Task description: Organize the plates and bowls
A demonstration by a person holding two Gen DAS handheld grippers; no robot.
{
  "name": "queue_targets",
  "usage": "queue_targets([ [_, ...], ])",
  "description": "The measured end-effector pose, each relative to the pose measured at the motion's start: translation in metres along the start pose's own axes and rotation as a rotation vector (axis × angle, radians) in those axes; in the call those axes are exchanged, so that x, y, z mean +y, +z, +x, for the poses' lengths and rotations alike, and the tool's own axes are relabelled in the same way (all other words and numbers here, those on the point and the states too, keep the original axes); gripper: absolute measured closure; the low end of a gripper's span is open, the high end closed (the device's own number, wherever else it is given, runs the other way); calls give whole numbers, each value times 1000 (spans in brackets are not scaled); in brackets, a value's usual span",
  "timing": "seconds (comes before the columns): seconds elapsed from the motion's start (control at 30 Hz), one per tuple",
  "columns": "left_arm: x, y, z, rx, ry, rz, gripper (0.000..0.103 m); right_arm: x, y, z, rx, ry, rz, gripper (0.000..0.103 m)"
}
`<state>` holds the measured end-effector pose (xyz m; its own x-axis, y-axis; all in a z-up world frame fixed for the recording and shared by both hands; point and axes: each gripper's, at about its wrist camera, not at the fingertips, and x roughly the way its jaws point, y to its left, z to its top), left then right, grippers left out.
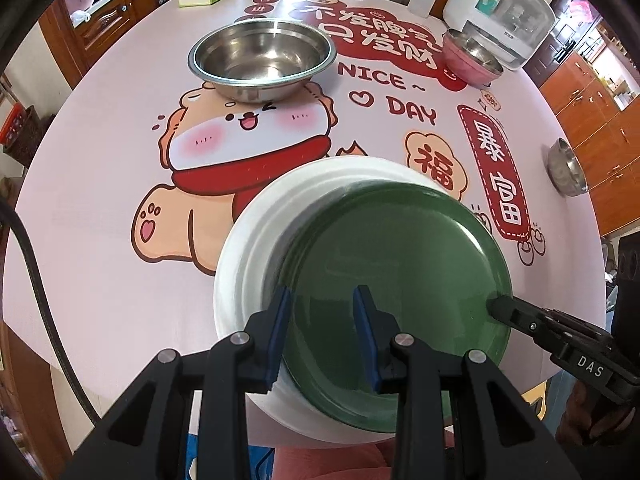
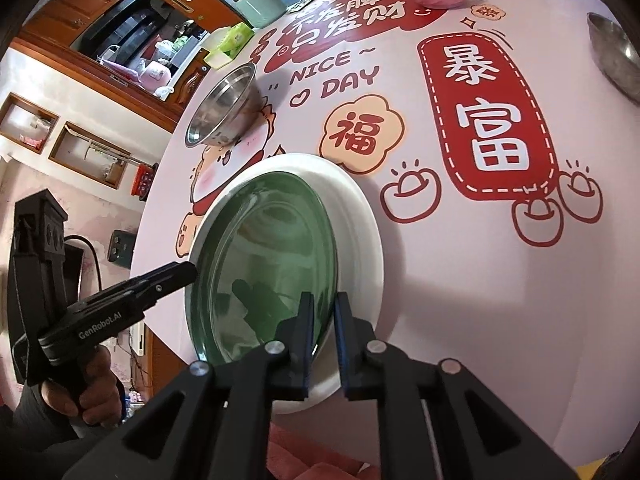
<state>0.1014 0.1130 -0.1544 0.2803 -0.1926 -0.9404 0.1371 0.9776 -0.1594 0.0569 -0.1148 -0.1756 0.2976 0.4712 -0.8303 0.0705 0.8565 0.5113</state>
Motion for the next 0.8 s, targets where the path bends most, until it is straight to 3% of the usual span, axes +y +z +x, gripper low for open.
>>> queue_targets([
  [0.17, -6, -2, -6, -18, 17, 8, 72, 0, -2, -7, -17, 4, -8, 90],
  [0.33, -11, -6, -15, -37, 29, 8, 72, 1, -4, -16, -44, 5, -33, 79],
  [0.8, -39, -26, -42, -114, 60, -15, 71, -14, -11, -52, -106, 5, -104, 78],
])
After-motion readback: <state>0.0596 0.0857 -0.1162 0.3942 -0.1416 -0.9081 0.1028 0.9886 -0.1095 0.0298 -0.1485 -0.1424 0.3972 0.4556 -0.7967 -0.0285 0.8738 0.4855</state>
